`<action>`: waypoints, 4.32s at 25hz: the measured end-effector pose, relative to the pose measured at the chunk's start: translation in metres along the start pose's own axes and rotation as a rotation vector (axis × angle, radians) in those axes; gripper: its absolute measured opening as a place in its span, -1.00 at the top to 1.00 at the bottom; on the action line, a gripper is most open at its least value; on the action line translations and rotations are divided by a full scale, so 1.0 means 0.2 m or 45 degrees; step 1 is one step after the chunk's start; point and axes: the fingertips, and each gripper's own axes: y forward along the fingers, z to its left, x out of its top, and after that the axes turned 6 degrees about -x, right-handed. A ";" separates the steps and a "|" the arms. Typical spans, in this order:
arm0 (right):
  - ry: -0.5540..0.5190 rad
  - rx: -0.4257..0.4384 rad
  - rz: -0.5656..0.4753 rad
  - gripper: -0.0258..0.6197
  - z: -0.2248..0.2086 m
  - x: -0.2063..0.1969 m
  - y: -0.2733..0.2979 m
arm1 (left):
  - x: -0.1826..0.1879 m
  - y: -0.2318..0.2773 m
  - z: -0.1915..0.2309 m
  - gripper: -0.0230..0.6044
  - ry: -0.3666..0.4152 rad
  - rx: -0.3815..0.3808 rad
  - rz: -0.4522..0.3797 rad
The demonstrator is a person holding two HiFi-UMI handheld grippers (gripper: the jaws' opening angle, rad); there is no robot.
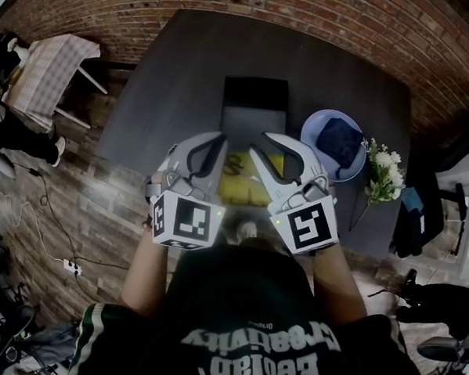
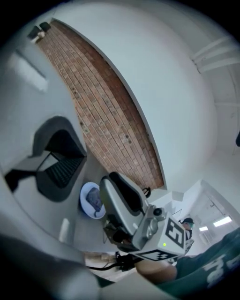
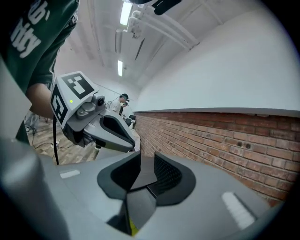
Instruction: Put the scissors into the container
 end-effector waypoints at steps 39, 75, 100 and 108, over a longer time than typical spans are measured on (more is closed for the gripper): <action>0.083 -0.027 -0.138 0.90 0.12 0.21 -0.14 | 0.19 -0.25 -0.08 0.92 0.067 0.003 -0.138; 0.061 -0.360 -0.001 0.90 0.88 0.57 -0.60 | 0.04 -1.13 -0.39 0.92 0.110 -0.166 -0.318; -0.031 -0.338 0.020 0.90 0.94 0.61 -0.63 | 0.07 -1.21 -0.38 0.92 0.130 -0.114 -0.314; -0.046 -0.340 0.030 0.90 0.98 0.63 -0.64 | 0.05 -1.23 -0.39 0.92 0.138 -0.125 -0.316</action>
